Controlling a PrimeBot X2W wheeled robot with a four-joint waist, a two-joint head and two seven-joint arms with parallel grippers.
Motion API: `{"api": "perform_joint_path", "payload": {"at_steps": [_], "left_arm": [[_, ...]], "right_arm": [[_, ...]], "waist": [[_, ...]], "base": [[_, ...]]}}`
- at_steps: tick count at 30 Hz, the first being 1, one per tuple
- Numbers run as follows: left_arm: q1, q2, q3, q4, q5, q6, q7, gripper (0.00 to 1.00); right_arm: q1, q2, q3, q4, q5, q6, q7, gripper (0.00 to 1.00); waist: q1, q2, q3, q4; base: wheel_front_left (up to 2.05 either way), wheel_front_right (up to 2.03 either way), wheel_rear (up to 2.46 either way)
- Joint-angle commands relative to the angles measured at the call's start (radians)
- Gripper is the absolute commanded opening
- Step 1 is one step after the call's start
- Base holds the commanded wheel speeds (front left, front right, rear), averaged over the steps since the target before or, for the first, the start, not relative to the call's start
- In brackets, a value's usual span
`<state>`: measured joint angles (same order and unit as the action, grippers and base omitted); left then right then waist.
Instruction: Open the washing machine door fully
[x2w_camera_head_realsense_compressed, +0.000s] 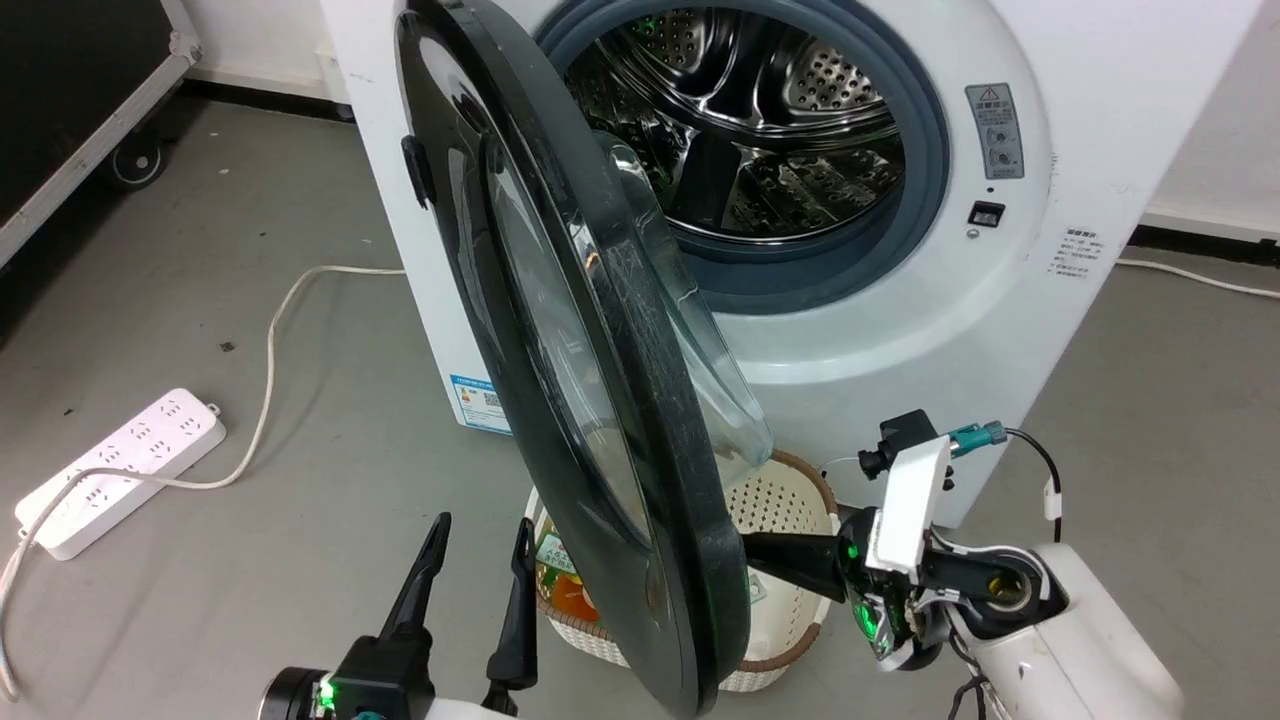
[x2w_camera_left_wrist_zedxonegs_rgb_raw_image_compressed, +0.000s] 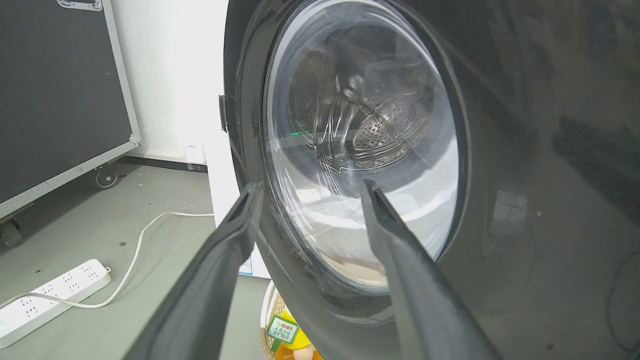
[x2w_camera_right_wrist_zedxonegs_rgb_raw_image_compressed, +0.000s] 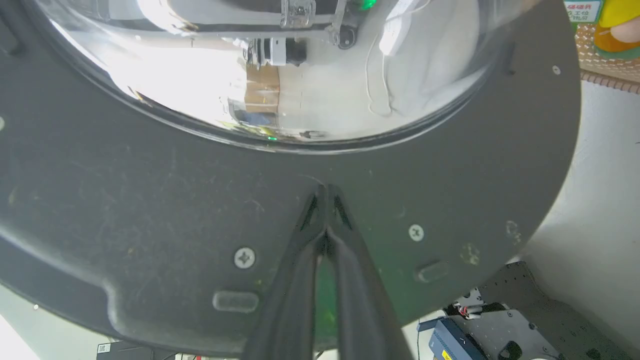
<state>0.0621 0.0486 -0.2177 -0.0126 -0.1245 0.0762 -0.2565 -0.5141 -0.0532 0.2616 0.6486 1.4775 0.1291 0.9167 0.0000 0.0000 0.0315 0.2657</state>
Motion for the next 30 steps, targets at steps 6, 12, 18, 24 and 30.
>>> {"api": "perform_joint_path", "payload": {"at_steps": [6,12,18,24,30], "left_arm": [[0.027,0.002,0.011,0.005,-0.005,0.002,-0.005,1.00],[0.036,0.002,0.028,0.006,-0.014,-0.008,-0.005,1.00],[0.045,0.002,0.043,0.009,-0.016,-0.016,-0.005,1.00],[0.061,0.002,0.084,-0.010,-0.020,-0.026,-0.005,1.00],[0.079,0.002,0.111,-0.020,-0.009,-0.052,-0.005,1.00]], "right_arm": [[0.005,-0.010,-0.027,-0.020,-0.016,0.002,-0.081,1.00],[0.034,-0.115,-0.066,-0.249,-0.211,0.002,-0.342,1.00],[0.185,-0.269,-0.013,-0.512,-0.583,0.002,-0.730,1.00],[0.354,-0.302,-0.114,-0.592,-0.908,0.002,-0.987,1.00],[0.521,-0.182,-0.252,-0.626,-1.170,0.002,-1.097,1.00]], "waist": [[0.0000,0.0000,-0.021,-0.012],[0.0000,0.0000,-0.043,-0.047],[0.0000,0.0000,-0.055,-0.083],[0.0000,0.0000,-0.060,-0.125],[0.0000,0.0000,-0.061,-0.158]], "base": [[0.00,0.00,0.00],[0.00,0.00,0.00],[0.00,0.00,0.00],[0.00,0.00,0.00],[0.00,0.00,0.00]]}}
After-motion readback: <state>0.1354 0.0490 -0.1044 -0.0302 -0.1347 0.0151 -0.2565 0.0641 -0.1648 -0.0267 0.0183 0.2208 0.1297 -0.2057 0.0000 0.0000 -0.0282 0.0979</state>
